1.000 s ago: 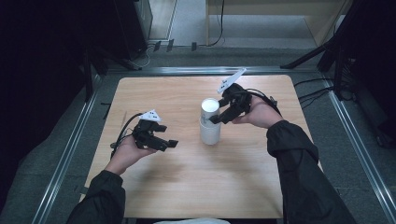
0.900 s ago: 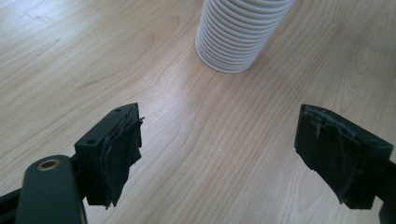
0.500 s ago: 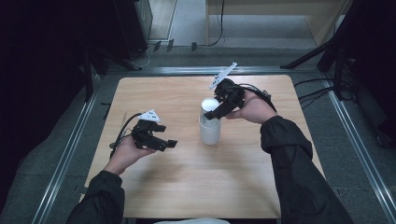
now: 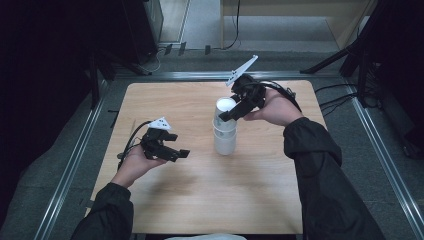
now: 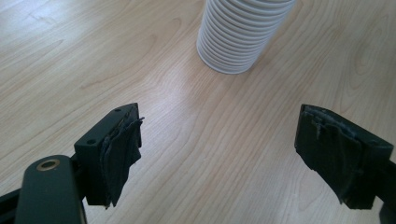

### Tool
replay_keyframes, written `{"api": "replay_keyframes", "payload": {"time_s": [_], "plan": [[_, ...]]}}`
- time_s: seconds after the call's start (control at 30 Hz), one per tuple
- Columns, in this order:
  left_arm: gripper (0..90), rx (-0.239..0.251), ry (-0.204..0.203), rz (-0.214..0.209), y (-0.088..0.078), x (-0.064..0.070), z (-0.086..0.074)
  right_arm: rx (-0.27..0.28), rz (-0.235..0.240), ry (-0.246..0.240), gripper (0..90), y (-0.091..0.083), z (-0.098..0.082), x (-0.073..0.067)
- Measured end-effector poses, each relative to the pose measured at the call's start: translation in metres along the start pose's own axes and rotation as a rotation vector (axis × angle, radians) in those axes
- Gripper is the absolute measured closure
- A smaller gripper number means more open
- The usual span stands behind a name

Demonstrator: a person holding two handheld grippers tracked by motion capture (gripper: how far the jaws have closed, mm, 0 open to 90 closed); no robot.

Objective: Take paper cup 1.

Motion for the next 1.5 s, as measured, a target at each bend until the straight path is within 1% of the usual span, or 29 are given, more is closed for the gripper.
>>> {"api": "replay_keyframes", "payload": {"time_s": [0.03, 0.1, 0.13, 0.17, 0.3, 0.4, 0.43, 0.57, 0.63, 0.67, 0.7, 0.73, 0.83, 0.87, 0.9, 0.93, 0.97, 1.0, 1.03, 1.07, 1.1, 1.13, 1.17, 1.23, 1.3, 1.4, 1.43, 1.47, 1.5], "plan": [[14.9, 0.000, -0.001, 0.002, 0.000, 0.000, 0.000, 0.000, 0.000, 0.000, 33.2, 0.000, 0.000, 0.000], [14.9, 0.000, -0.001, 0.003, -0.001, -0.001, 0.000, 0.016, -0.002, -0.010, 33.2, -0.008, 0.008, -0.002], [14.9, 0.000, -0.001, 0.003, -0.001, -0.001, 0.000, 0.016, -0.002, -0.010, 33.2, -0.008, 0.008, -0.002], [14.9, 0.001, -0.002, 0.002, -0.001, -0.001, 0.000, 0.016, -0.008, -0.012, 33.3, -0.013, 0.013, -0.004], [14.9, 0.001, -0.001, 0.000, -0.001, 0.000, 0.000, 0.006, -0.015, -0.024, 33.4, -0.023, 0.021, -0.009], [15.0, 0.004, 0.001, 0.004, -0.002, -0.001, 0.000, 0.013, -0.022, -0.040, 33.3, -0.028, 0.025, -0.012], [15.0, 0.009, 0.002, 0.009, -0.003, -0.002, 0.001, 0.023, -0.016, -0.062, 33.3, -0.037, 0.029, -0.017], [15.0, 0.011, -0.002, 0.008, -0.004, -0.003, 0.001, 0.018, -0.013, -0.068, 33.5, -0.048, 0.031, -0.022], [14.9, 0.014, -0.002, 0.006, -0.004, -0.002, 0.002, 0.016, 0.003, -0.070, 33.6, -0.061, 0.030, -0.031], [14.9, 0.014, -0.002, 0.006, -0.004, -0.002, 0.002, 0.016, 0.003, -0.070, 33.6, -0.061, 0.030, -0.031], [14.9, 0.018, 0.001, 0.006, -0.005, -0.001, 0.002, 0.014, 0.004, -0.078, 33.6, -0.063, 0.029, -0.034], [14.9, 0.022, 0.001, 0.003, -0.005, 0.000, 0.003, 0.004, 0.002, -0.081, 33.6, -0.066, 0.023, -0.040], [14.9, 0.032, 0.003, -0.019, -0.005, 0.004, 0.005, 0.009, 0.023, -0.068, 33.6, -0.067, 0.013, -0.048], [14.9, 0.032, 0.003, -0.019, -0.005, 0.004, 0.005, 0.009, 0.023, -0.068, 33.6, -0.067, 0.013, -0.048], [14.9, 0.034, -0.001, -0.030, -0.005, 0.006, 0.005, 0.011, 0.031, -0.068, 33.6, -0.066, 0.010, -0.050], [14.7, 0.036, -0.003, -0.037, -0.005, 0.007, 0.006, 0.011, 0.040, -0.070, 33.6, -0.063, 0.001, -0.055], [14.7, 0.035, 0.000, -0.045, -0.005, 0.009, 0.006, 0.011, 0.040, -0.070, 33.6, -0.063, 0.001, -0.055], [13.0, 0.036, 0.003, -0.061, -0.005, 0.012, 0.007, 0.010, 0.048, -0.068, 33.6, -0.059, -0.008, -0.059], [13.0, 0.036, 0.003, -0.061, -0.005, 0.012, 0.007, 0.010, 0.053, -0.069, 33.6, -0.058, -0.011, -0.061], [12.8, 0.035, 0.016, -0.088, -0.005, 0.016, 0.007, 0.006, 0.055, -0.066, 33.6, -0.055, -0.016, -0.063], [12.5, 0.035, 0.016, -0.088, -0.005, 0.016, 0.007, 0.006, 0.055, -0.066, 33.6, -0.055, -0.016, -0.063], [12.4, 0.037, 0.017, -0.100, -0.005, 0.019, 0.007, 0.006, 0.062, -0.072, 33.6, -0.051, -0.024, -0.066], [12.4, 0.037, 0.017, -0.100, -0.005, 0.019, 0.007, 0.006, 0.062, -0.072, 33.6, -0.051, -0.024, -0.066], [12.5, 0.052, 0.017, -0.111, -0.005, 0.022, 0.008, 0.012, 0.072, -0.072, 33.8, -0.045, -0.035, -0.069], [12.7, 0.045, 0.041, -0.113, -0.004, 0.026, 0.007, 0.016, 0.071, -0.068, 34.0, -0.042, -0.042, -0.069], [12.7, 0.042, 0.059, -0.126, -0.004, 0.030, 0.007, 0.024, 0.084, -0.056, 34.1, -0.035, -0.052, -0.071], [12.7, 0.042, 0.059, -0.126, -0.004, 0.030, 0.007, 0.020, 0.083, -0.059, 34.1, -0.031, -0.057, -0.071], [12.8, 0.043, 0.059, -0.141, -0.002, 0.033, 0.007, 0.014, 0.083, -0.058, 34.1, -0.028, -0.061, -0.071], [12.7, 0.043, 0.059, -0.141, -0.002, 0.033, 0.007, 0.014, 0.083, -0.058, 34.1, -0.028, -0.061, -0.071]]}}
Point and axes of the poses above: each handheld gripper's, and its own axes: y roughly forward along the jaws, z roughly out of its top, x roughly to its right, the point moved 7 cm from there along y, roughly forward along the jaws, and after that the axes turned 6 degrees about x, right-handed, at the moved point
